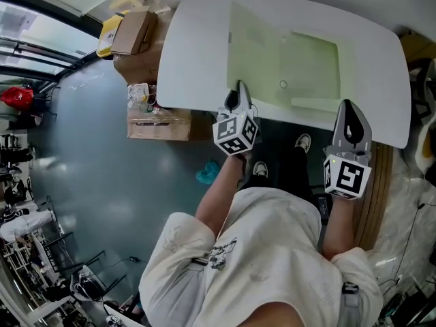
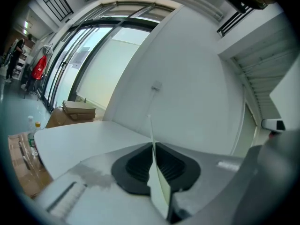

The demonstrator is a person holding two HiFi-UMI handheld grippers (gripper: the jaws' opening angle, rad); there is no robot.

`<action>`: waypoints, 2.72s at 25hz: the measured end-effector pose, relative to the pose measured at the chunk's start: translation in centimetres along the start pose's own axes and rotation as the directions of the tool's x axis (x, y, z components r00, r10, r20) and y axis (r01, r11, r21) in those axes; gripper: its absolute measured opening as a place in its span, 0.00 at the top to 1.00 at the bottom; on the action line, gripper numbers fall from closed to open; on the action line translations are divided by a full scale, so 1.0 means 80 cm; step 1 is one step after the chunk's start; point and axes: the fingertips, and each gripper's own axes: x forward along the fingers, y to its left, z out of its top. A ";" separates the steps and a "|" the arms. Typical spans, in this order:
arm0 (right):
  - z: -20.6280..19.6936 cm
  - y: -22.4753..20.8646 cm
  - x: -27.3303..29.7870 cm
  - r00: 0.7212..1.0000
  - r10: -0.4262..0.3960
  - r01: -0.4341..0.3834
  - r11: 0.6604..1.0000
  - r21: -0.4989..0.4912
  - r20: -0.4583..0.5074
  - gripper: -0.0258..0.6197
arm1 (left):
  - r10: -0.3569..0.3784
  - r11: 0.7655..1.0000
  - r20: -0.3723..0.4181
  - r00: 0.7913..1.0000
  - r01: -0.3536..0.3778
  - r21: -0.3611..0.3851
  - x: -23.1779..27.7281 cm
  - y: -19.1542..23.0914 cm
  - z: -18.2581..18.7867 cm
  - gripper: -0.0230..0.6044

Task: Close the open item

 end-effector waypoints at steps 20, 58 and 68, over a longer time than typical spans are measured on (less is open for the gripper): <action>-0.005 -0.057 -0.031 0.994 -0.108 0.108 0.994 0.005 -0.002 0.96 | -0.190 0.949 0.007 0.982 0.182 0.257 -0.003 -0.138 0.018 0.94; -0.051 -0.141 -0.022 0.974 -0.210 0.213 0.977 0.032 -0.083 0.96 | -0.627 0.687 -0.190 0.755 0.652 0.320 0.011 -0.312 -0.077 0.69; -0.073 -0.162 0.001 0.972 -0.206 0.212 0.976 0.043 -0.118 0.96 | -0.672 0.549 -0.344 0.656 0.753 0.363 0.011 -0.347 -0.121 0.67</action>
